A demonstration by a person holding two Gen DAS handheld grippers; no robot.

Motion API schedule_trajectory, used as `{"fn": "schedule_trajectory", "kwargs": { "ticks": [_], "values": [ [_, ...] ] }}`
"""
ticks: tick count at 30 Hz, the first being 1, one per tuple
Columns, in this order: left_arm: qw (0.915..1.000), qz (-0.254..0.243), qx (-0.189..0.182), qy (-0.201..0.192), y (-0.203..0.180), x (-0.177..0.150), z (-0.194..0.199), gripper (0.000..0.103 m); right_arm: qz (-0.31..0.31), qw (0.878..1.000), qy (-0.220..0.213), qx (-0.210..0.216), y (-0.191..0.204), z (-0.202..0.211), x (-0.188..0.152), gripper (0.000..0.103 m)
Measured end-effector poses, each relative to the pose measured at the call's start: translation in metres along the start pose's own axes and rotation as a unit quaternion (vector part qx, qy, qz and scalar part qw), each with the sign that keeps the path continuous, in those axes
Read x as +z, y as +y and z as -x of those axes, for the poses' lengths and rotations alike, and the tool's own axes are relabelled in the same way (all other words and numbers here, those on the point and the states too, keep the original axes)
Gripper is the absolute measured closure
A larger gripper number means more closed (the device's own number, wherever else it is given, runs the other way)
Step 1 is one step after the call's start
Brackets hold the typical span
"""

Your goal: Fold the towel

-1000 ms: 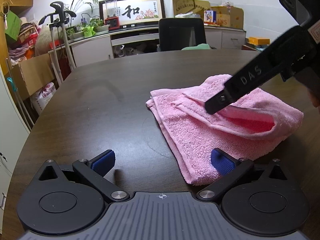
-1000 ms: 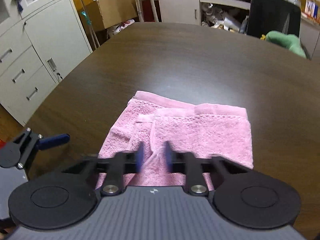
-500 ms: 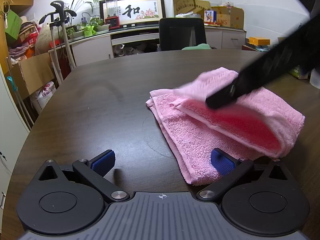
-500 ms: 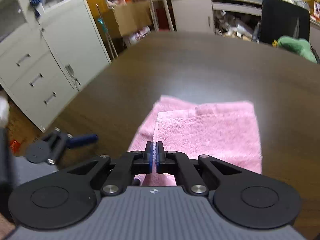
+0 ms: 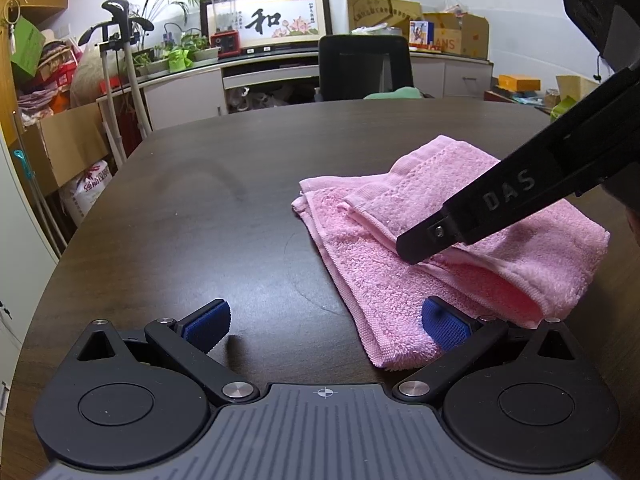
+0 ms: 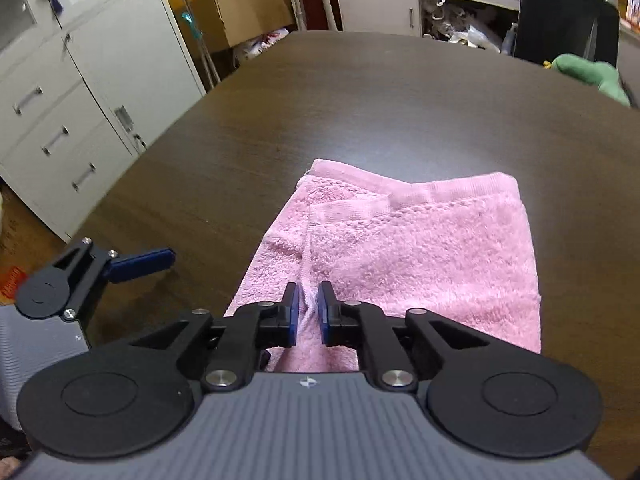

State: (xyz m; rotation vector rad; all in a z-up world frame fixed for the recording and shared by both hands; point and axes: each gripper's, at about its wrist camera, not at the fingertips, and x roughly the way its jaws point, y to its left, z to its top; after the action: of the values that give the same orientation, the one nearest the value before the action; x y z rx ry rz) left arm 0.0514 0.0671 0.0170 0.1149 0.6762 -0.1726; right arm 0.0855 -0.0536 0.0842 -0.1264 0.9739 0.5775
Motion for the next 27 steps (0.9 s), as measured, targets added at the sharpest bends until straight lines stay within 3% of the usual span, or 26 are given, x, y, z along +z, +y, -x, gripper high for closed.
{"fn": "schedule_trajectory", "kwargs": {
  "ticks": [3,9,14,21,24,27],
  "values": [
    [1.0000,0.001,0.000,0.000,0.001,0.001,-0.001,0.000,0.030,0.999,0.015,-0.021,0.015,-0.005,0.003,0.077],
    [1.0000,-0.001,0.000,0.000,0.007,0.002,0.001,0.000,0.092,0.991,0.050,-0.086,0.045,-0.016,0.009,0.077],
    [1.0000,0.004,-0.006,0.002,0.010,0.002,0.000,0.000,0.108,0.987,0.071,-0.095,0.048,-0.022,0.014,0.078],
    [0.9998,0.013,-0.013,0.006,0.013,0.002,-0.001,0.000,0.056,0.994,0.082,-0.048,0.024,-0.023,0.023,0.078],
    [0.9997,0.016,-0.015,0.008,0.015,0.002,-0.001,0.000,0.031,0.995,0.087,-0.028,0.007,-0.024,0.027,0.089],
    [0.9997,0.018,-0.016,0.008,0.017,0.002,-0.002,0.000,0.012,0.996,0.089,-0.014,-0.002,-0.025,0.028,0.090]
  ]
}}
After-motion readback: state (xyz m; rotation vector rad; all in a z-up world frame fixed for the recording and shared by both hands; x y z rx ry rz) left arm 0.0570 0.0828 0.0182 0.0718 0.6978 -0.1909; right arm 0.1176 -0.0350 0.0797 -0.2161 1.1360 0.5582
